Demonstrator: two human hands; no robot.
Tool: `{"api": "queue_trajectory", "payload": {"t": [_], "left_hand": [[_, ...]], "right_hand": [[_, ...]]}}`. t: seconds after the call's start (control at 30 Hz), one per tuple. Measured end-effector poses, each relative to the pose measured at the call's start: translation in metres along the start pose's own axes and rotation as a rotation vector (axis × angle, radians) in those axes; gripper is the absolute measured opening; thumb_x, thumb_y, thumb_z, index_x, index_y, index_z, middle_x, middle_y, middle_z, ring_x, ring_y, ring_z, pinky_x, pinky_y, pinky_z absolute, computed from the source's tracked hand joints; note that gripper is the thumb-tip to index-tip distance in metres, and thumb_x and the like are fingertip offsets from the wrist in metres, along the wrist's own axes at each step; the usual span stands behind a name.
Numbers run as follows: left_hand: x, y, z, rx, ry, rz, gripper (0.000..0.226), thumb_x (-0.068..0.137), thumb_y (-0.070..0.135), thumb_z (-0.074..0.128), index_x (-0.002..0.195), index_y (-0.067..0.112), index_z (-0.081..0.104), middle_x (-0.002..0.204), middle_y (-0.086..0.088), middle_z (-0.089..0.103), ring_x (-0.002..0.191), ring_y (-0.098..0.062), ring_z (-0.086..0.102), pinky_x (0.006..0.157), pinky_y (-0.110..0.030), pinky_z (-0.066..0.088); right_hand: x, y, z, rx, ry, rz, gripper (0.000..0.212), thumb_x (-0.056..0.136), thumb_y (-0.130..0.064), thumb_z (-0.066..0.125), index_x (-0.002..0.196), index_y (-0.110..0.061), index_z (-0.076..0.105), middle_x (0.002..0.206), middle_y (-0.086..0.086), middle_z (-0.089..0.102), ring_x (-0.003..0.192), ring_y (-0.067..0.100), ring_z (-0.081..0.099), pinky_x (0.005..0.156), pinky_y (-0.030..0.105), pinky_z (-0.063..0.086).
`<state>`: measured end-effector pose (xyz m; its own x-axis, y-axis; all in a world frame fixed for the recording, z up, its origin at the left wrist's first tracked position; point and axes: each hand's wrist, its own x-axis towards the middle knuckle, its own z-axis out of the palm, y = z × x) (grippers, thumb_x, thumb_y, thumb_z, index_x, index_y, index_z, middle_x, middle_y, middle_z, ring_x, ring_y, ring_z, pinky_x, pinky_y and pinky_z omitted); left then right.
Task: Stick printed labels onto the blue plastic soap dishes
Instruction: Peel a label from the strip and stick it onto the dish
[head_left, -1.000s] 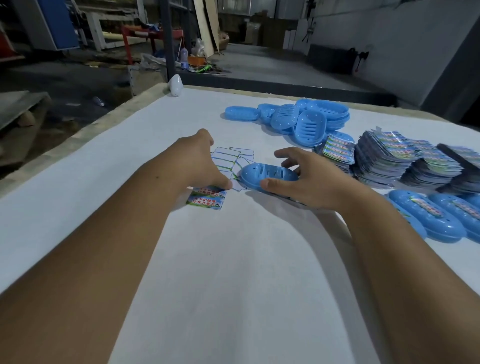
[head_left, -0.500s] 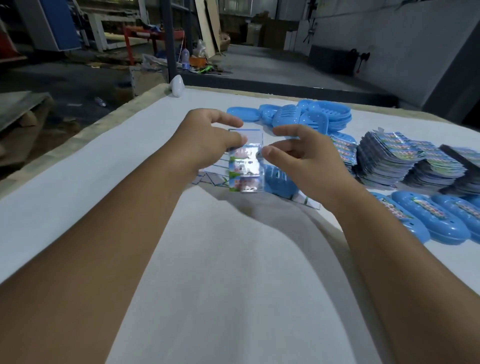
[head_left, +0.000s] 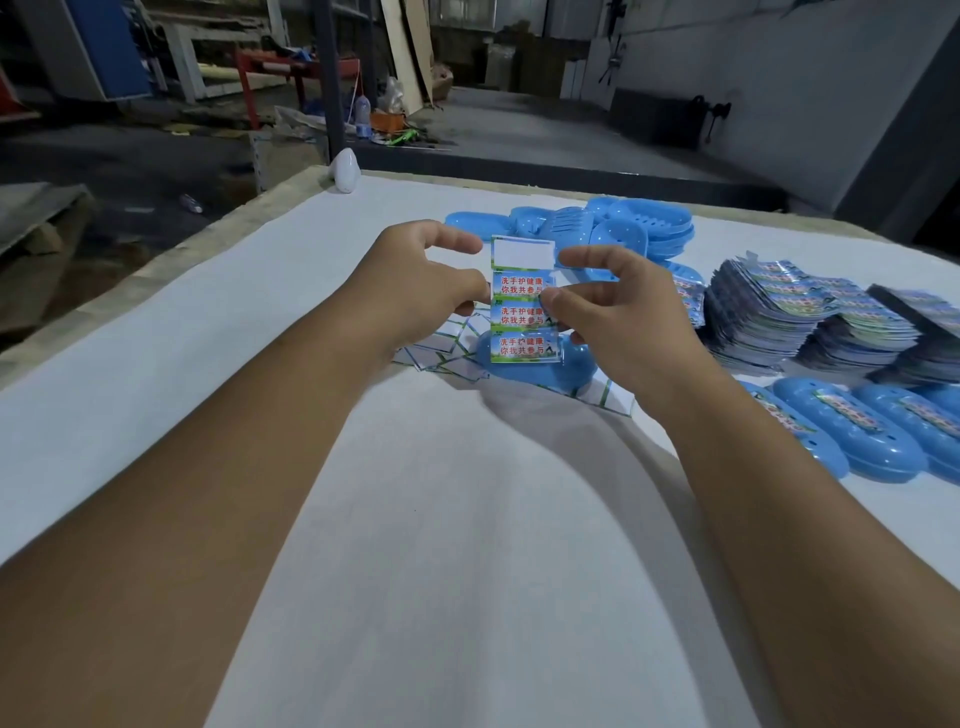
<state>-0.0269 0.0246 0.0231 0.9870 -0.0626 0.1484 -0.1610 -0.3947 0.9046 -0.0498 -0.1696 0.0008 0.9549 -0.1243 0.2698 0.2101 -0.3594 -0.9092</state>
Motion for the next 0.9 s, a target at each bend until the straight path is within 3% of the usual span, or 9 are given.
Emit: {"api": "queue_trajectory", "payload": {"t": [0.37,0.57,0.7,0.8,0.9], "left_hand": [[-0.0006,0.0021,0.0002,0.004,-0.004,0.043,0.032,0.084,0.025,0.077,0.111,0.034,0.064,0.087,0.006,0.075,0.072,-0.002,0.069,0.057,-0.022,0.045],[-0.0016,0.0031,-0.0009,-0.024,-0.026,0.049,0.034,0.084,0.021,0.079,0.112,0.032,0.064,0.083,0.006,0.076,0.062,0.004,0.066,0.043,-0.010,0.041],[-0.0029,0.0027,-0.0006,-0.012,-0.048,0.064,0.034,0.084,0.021,0.080,0.111,0.034,0.063,0.080,0.009,0.077,0.068,0.000,0.069,0.059,-0.021,0.050],[-0.0027,0.0021,-0.0004,-0.031,-0.049,0.085,0.033,0.084,0.019,0.080,0.108,0.032,0.063,0.077,0.011,0.077,0.072,-0.002,0.071,0.070,-0.027,0.054],[-0.0034,0.0015,0.0016,-0.035,-0.061,0.116,0.032,0.083,0.017,0.080,0.106,0.031,0.063,0.076,0.010,0.077,0.072,-0.004,0.071,0.074,-0.029,0.057]], "right_hand": [[0.0007,0.0007,0.0010,0.039,-0.003,0.021,0.032,0.092,-0.023,0.077,0.120,-0.026,0.061,0.078,-0.011,0.078,0.064,-0.003,0.070,0.052,0.010,0.049],[0.0014,0.0011,0.0003,0.044,-0.009,0.037,0.030,0.091,-0.024,0.077,0.118,-0.026,0.062,0.077,-0.015,0.077,0.067,-0.004,0.071,0.052,0.010,0.049],[0.0008,0.0011,0.0021,0.001,0.018,0.044,0.027,0.090,-0.025,0.079,0.113,-0.022,0.065,0.077,-0.011,0.078,0.068,-0.001,0.072,0.054,0.014,0.052],[0.0002,0.0014,0.0033,-0.144,0.090,-0.025,0.018,0.085,-0.031,0.083,0.095,-0.026,0.069,0.091,-0.003,0.075,0.081,0.014,0.074,0.067,0.032,0.060],[-0.0014,-0.0003,0.0048,-0.173,0.064,-0.098,0.013,0.084,-0.030,0.084,0.079,-0.022,0.075,0.077,0.000,0.075,0.068,0.012,0.069,0.068,0.035,0.057]]}}
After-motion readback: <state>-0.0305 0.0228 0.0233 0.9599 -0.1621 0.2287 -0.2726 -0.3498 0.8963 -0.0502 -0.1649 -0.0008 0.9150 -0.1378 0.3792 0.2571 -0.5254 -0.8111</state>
